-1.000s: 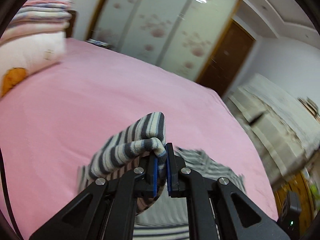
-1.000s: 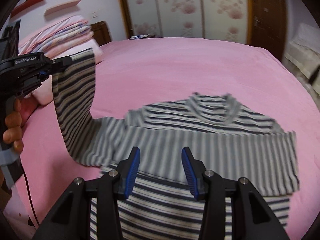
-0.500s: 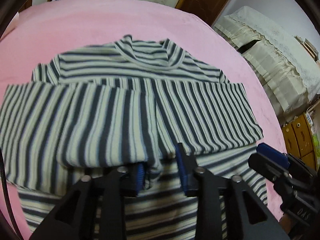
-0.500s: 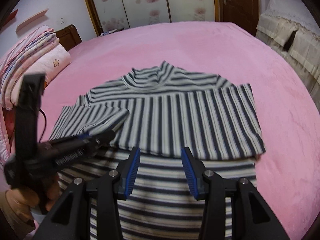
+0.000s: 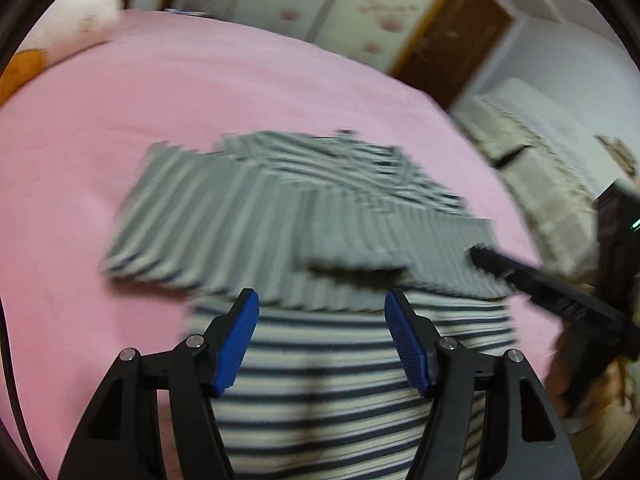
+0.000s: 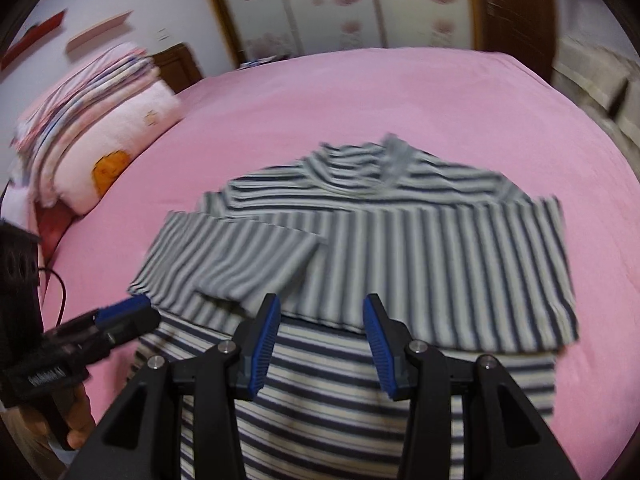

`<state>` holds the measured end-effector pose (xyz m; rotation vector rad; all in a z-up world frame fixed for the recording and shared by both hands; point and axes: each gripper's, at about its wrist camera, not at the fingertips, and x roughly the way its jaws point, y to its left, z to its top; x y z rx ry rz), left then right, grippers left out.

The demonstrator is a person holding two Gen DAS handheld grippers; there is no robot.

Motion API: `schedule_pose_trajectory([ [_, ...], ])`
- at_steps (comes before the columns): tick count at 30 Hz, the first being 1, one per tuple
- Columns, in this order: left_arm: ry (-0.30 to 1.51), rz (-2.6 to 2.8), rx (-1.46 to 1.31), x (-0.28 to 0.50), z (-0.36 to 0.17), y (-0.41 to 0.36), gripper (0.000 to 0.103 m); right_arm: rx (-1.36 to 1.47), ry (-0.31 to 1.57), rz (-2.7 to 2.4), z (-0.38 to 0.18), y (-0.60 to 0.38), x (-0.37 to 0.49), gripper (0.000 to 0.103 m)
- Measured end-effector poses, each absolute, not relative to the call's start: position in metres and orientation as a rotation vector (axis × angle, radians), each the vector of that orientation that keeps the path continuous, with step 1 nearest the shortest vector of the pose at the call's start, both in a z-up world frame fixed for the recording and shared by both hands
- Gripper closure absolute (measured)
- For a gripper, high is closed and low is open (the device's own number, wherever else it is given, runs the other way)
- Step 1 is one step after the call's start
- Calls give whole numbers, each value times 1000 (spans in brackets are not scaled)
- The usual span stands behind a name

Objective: Fold small clothes
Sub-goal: 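Grasp the shirt side edge with the right tool and fold it toward the center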

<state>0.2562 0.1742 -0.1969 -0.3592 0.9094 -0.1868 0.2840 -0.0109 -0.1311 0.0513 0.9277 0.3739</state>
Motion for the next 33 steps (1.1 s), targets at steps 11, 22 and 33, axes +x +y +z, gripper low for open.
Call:
schedule_pose_trajectory([
  [11,919,-33,-528,216,-231,251,39,-444,913,525,-156,115,286,59],
  [22,950,-34,-580,224,-247,252,39,-690,906,455,-190,134,299,60],
  [33,961,-66,-539,247,-239,224,39,-269,794,314,-107,50,331,98],
])
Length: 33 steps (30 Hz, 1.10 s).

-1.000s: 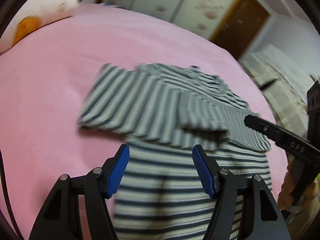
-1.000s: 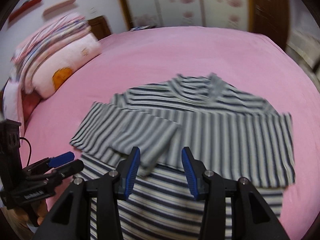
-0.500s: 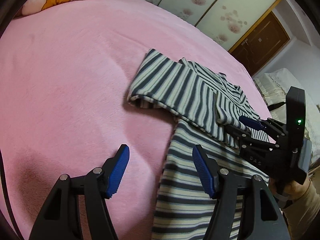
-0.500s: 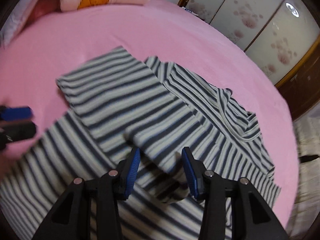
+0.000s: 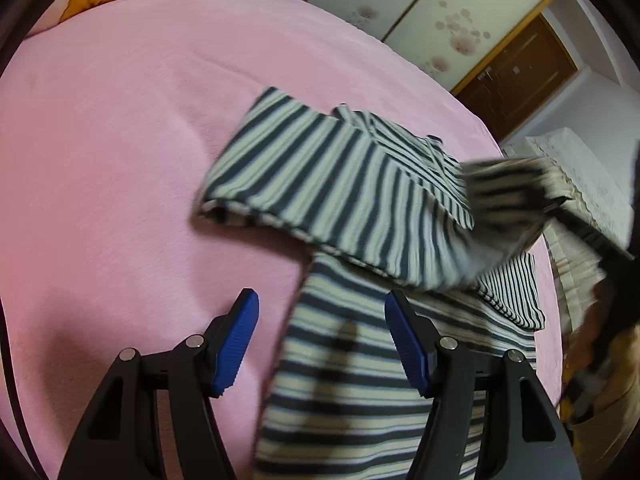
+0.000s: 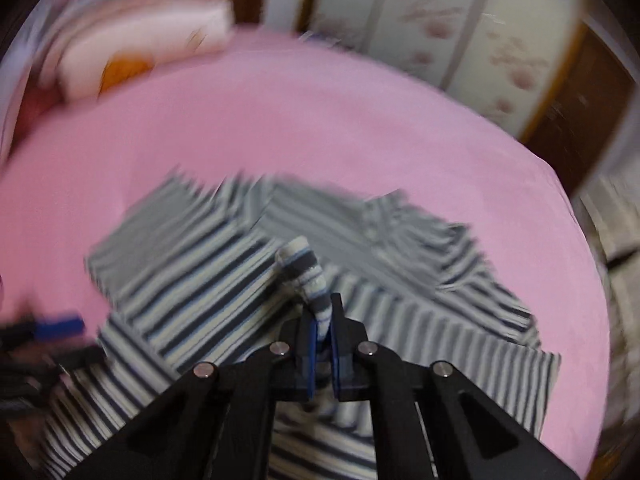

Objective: Fold small clothes
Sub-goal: 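Grasp the shirt side edge with the right tool and fold it toward the center, then pinch and flatten the folded side with both tools, then open both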

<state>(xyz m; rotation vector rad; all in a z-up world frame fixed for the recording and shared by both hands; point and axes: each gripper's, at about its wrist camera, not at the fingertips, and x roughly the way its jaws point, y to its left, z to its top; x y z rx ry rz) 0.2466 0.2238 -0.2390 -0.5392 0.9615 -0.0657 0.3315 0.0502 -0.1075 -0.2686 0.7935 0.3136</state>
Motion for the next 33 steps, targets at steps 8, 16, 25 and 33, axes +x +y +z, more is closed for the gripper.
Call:
schedule_pose_trajectory([
  [8,975,-70,-478,260,-237,199,39,110,655,108,-72,-115,306,98],
  [16,1004,-36,-384,274,-240,184,39,353,962,7,-162,-200,284,67],
  [25,1000,23,-233,304,-238,191,39,422,946,48,-159,-221,294,68],
  [33,987,-23,-193,321,-235,194,51,359,1040,61,-179,-216,353,68],
])
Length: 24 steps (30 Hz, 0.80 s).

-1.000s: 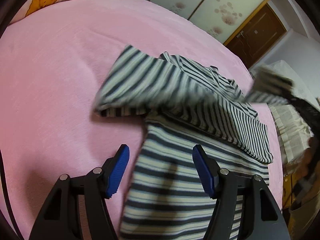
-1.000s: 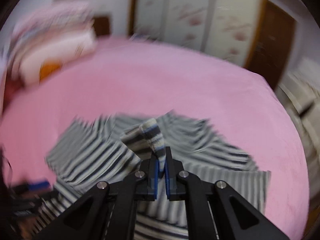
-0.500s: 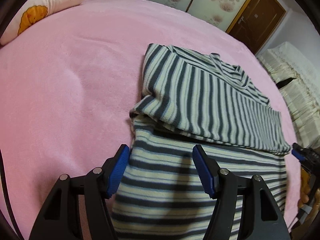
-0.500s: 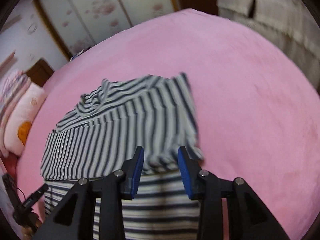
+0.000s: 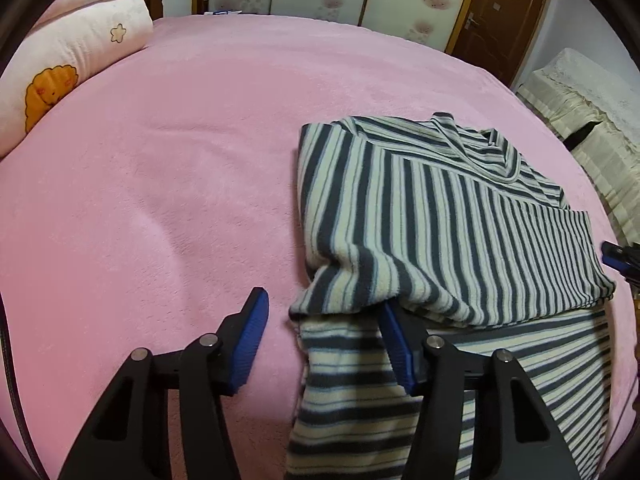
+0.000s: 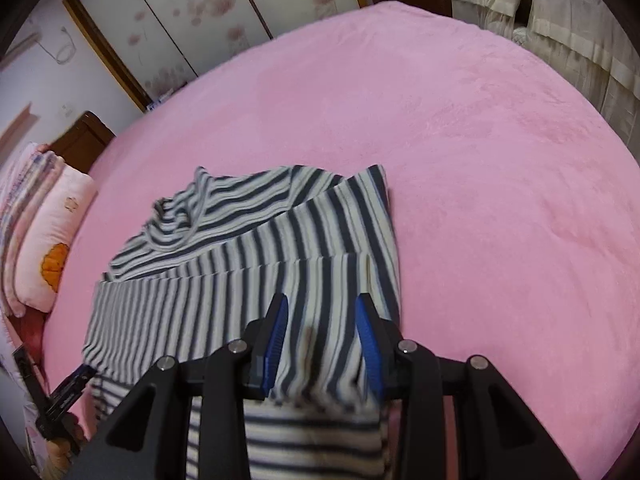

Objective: Fold small clothes
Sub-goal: 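Pinch and flatten the folded side with both tools, then open both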

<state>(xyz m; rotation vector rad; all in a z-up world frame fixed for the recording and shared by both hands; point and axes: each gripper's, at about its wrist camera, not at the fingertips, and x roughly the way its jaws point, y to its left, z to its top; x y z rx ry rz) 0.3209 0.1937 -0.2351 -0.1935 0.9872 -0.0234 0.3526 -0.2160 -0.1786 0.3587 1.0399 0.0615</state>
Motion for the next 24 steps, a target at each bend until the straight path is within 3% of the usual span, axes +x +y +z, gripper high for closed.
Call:
schedule_pose_trajectory([
  [2,993,-43,-206,321,-238,195,61,350,1055,47,-185,-216,364,68],
  [6,1010,-52,-202,321,-246,195,89,285,1107,18,-200,-212,381,70],
  [8,997,-50,-212,319,-247,197,91,246,1123,19,-207,-209,384,90],
  [9,986,-50,-216,317,-246,197,92,236,1121,30,-207,-207,384,94],
  [18,887,65,-269,293,-242,198,94,44,851,-69,-164,-191,377,96],
  [22,906,93,-284,291,-249,196,93,25,928,-100,-186,-193,398,95],
  [24,930,90,-310,292,-251,201,88,20,988,-84,-199,-191,401,92],
])
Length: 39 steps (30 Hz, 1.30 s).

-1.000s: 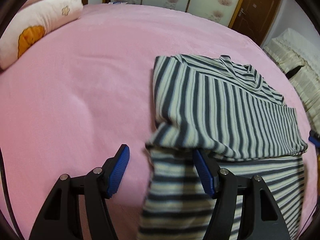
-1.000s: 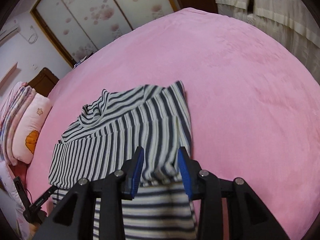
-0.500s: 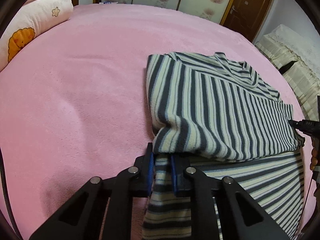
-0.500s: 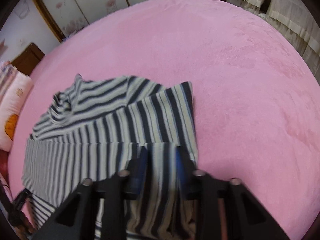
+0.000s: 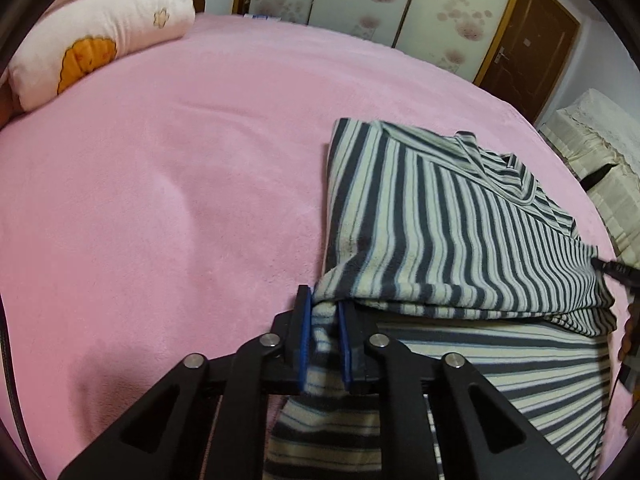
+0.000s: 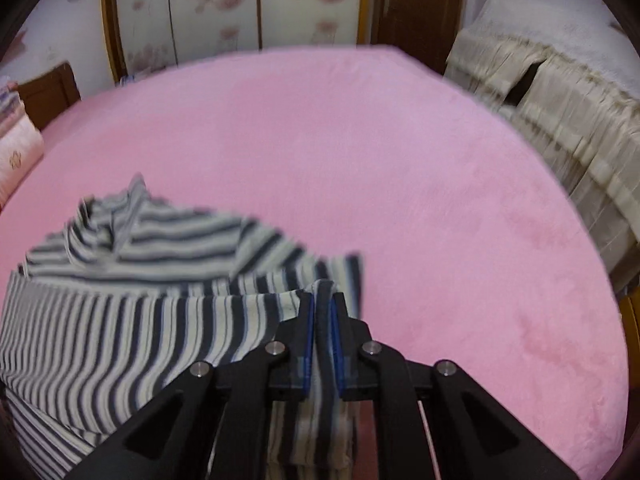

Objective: Fold small clothes
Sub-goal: 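Pinch and flatten the folded side with both tools, then open both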

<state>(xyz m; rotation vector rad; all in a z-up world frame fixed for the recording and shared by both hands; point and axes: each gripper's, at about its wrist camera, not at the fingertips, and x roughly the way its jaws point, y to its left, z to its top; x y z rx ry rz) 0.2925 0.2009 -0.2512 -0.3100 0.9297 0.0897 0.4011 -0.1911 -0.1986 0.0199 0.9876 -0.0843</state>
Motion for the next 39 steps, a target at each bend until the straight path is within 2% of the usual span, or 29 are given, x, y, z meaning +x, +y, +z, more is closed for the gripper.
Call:
schedule_pose_trajectory([
  [2,953,66,-345,295,-251,206,80,40,991,-83,-197,-193,396,88],
  [4,987,37,-368,295,-247,212,59,81,979,-63,-190,-199,387,73],
  [6,993,4,-371,291,-237,219,50,94,952,-45,-179,-206,375,73],
  [14,888,19,-263,332,-190,211,50,105,882,31,-152,-215,336,74],
  [17,872,-53,-220,369,-191,175,50,92,891,72,-155,-200,333,82],
  [20,927,-68,-192,401,-208,151,53,72,907,94,-163,-183,336,84],
  [22,976,-22,-179,419,-222,144,63,75,927,100,-173,-178,340,84],
  [24,1026,35,-173,434,-239,149,66,67,953,87,-185,-178,344,86],
  [26,1034,65,-166,441,-244,158,71,62,983,63,-197,-182,348,90],
  [28,1035,90,-164,445,-246,168,73,56,1013,32,-211,-192,350,103],
  [30,1037,133,-139,448,-248,178,79,76,1014,30,-216,-201,348,103],
  [34,1051,191,-147,450,-254,199,70,84,1007,17,-215,-207,343,103],
  [39,1037,193,-118,446,-244,195,69,139,995,34,-199,-214,324,103],
])
